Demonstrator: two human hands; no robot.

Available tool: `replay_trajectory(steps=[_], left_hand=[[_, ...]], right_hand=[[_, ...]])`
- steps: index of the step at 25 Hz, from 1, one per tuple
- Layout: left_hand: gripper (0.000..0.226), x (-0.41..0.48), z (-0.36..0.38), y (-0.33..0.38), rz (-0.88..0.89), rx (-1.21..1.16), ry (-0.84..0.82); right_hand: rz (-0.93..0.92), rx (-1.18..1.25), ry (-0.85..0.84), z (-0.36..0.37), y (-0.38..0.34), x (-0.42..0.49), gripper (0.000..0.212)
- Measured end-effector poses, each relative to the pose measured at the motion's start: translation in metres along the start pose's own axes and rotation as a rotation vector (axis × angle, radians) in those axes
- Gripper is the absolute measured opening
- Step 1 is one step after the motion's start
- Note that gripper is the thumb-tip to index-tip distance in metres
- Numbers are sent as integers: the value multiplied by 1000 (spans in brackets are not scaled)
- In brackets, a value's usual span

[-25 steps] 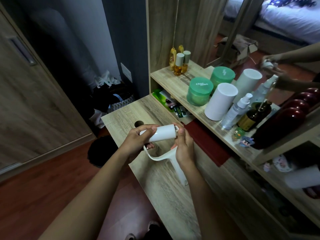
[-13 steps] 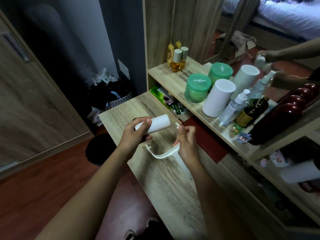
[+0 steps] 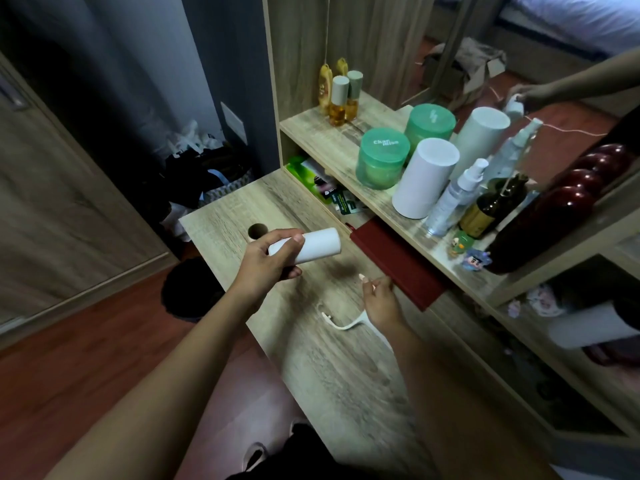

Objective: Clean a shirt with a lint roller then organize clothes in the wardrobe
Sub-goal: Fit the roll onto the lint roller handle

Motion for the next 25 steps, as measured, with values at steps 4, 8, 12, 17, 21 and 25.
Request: replay_trajectory(steps=[4,8,12,17,21,25], left_hand=[[17,1,3,-3,-10,-4,0],[15,-2,4,-3,-2,-8,-4],[15,-3,2,-5,-8,-19,-23],[13,-7,-3,-12,-91,-127,-82],[19,-8,-7,-12,-105,-240,-82],[21,-8,-12,-14,-102,-229,-85]], right_hand=[[-6,-267,139,1,5,3,41],[71,-326,205,3,13,2,44],[-134,-418,358,-12,-12,-9,31],[-419,281,171,-46,-91,-38,20],[-505,437,-308,-49,-124,-61,38],[-586,300,-270,-51,-128,-61,48]])
Point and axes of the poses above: each hand's wrist, its own x-axis towards the middle knuckle, its own z-axis out of the palm, y = z × x, the point moved 6 cm from there along x, towards the middle knuckle, and after that the axes turned 8 degrees about -x, right-handed, at the moved point
